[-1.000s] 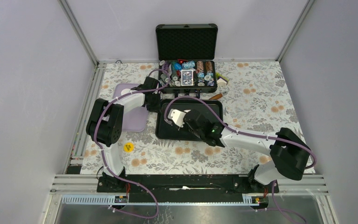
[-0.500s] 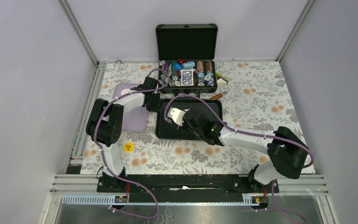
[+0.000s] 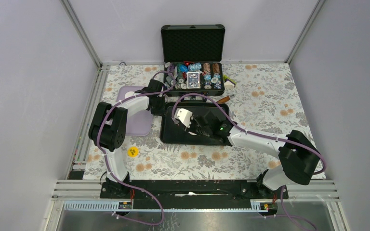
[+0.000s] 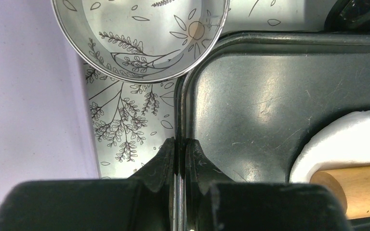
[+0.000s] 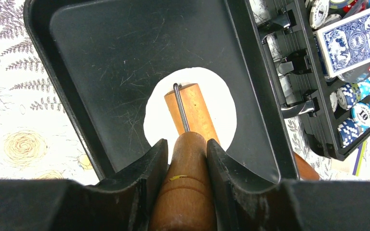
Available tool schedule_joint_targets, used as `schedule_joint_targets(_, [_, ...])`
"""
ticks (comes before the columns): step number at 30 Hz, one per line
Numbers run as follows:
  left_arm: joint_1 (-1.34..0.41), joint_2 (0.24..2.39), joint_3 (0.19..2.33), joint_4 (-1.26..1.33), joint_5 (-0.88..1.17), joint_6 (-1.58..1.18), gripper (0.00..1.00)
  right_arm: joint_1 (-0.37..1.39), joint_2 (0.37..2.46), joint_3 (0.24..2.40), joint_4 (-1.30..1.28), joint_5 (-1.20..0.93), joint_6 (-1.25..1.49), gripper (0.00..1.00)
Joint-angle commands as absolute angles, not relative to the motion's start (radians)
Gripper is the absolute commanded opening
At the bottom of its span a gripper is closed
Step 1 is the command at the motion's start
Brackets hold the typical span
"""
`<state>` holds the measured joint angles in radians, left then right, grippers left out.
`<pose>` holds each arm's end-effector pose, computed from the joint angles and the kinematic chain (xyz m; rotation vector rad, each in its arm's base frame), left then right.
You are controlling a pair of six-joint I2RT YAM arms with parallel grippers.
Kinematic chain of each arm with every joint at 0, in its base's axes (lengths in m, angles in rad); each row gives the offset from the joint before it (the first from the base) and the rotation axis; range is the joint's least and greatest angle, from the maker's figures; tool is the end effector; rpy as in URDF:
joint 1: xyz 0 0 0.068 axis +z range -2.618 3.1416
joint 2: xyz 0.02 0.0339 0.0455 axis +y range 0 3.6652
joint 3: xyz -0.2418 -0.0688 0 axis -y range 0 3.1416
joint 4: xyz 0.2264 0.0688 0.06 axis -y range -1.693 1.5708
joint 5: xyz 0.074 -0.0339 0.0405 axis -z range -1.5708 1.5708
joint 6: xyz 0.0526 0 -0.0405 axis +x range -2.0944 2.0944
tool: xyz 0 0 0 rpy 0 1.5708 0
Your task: Roll out the dumpling wrappers from the dough
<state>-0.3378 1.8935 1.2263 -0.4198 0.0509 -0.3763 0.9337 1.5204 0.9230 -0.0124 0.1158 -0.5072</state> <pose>0.3487 -0.1253 0.1378 -0.0349 2.6902 -0.2962 0.2025 0.2635 0.2049 -1.3870 1.6797 0.1168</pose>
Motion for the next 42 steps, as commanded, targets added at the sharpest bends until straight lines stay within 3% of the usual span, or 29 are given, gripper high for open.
schedule_joint_targets(1, [-0.337,1.898,1.190,-0.460,-0.034,-0.351,0.00,0.955,1.613,0.849,-0.363,-0.221,-0.353,0.00])
schedule_joint_targets(33, [-0.337,1.897,1.190,-0.457,-0.037,-0.354,0.00,0.956,1.546,0.862,-0.499,-0.350,-0.362,0.00])
schedule_joint_targets(42, [-0.337,1.898,1.190,-0.457,-0.035,-0.353,0.00,0.860,1.447,1.050,-0.355,-0.135,-0.271,0.00])
